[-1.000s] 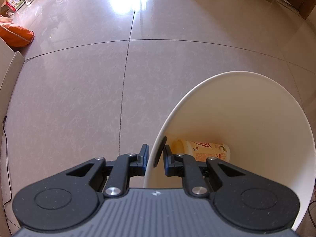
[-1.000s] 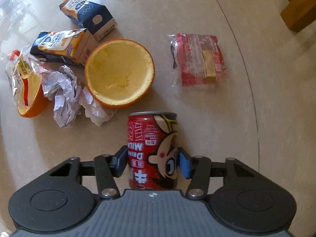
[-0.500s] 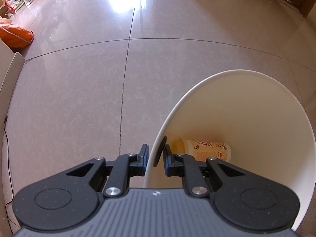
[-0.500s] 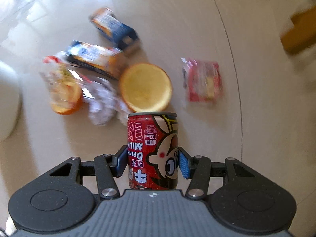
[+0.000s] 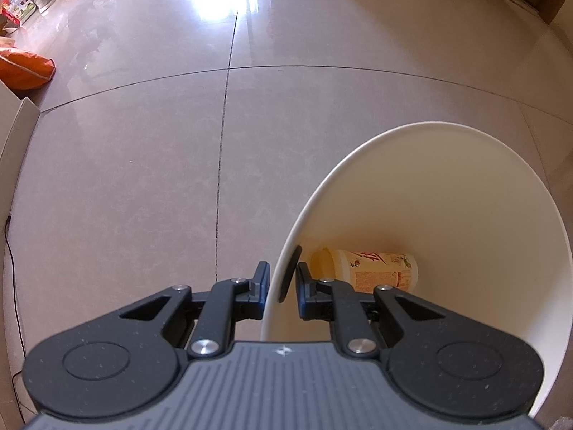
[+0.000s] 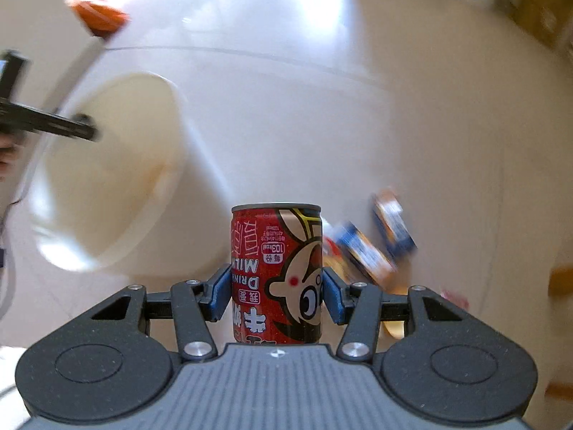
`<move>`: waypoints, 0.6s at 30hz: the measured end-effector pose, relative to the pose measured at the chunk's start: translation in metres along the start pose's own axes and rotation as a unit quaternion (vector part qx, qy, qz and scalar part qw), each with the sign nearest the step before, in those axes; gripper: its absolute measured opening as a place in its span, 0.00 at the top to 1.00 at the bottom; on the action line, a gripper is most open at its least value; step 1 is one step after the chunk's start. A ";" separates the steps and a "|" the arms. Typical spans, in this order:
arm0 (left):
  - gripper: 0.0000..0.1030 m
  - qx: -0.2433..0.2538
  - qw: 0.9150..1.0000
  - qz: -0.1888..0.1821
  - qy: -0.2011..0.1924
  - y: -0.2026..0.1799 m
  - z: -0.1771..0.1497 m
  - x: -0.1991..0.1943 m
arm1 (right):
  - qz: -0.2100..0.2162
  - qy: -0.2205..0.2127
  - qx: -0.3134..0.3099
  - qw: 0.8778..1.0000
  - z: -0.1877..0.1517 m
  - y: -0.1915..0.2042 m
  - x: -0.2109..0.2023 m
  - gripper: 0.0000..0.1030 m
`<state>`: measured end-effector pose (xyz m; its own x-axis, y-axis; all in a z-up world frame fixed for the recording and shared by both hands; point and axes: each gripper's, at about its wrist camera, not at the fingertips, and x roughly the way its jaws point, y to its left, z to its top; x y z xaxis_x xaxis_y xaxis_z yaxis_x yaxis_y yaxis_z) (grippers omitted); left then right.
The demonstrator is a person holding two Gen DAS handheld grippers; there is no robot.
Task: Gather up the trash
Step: 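Lift the red can, carry it over the bin, open the right tool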
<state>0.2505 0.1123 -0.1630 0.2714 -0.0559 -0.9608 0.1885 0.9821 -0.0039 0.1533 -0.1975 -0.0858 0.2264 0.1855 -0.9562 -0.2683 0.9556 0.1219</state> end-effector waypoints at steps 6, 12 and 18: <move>0.87 -0.004 1.000 -0.010 0.001 0.005 0.000 0.000 | 0.045 -0.020 -0.046 0.998 0.036 0.066 -0.014 0.44; 0.87 -0.002 1.000 -0.010 0.001 0.007 0.000 0.000 | 0.078 -0.020 -0.069 0.994 0.057 0.115 -0.002 0.44; 0.87 0.006 1.000 -0.005 0.004 0.002 0.002 0.001 | 0.067 0.010 -0.084 0.994 0.057 0.134 0.024 0.44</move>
<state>0.2534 0.1136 -0.1633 0.2621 -0.0634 -0.9630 0.2015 0.9794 -0.0096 0.1758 -0.0518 -0.0778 0.1604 0.3033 -0.9393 -0.4476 0.8705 0.2047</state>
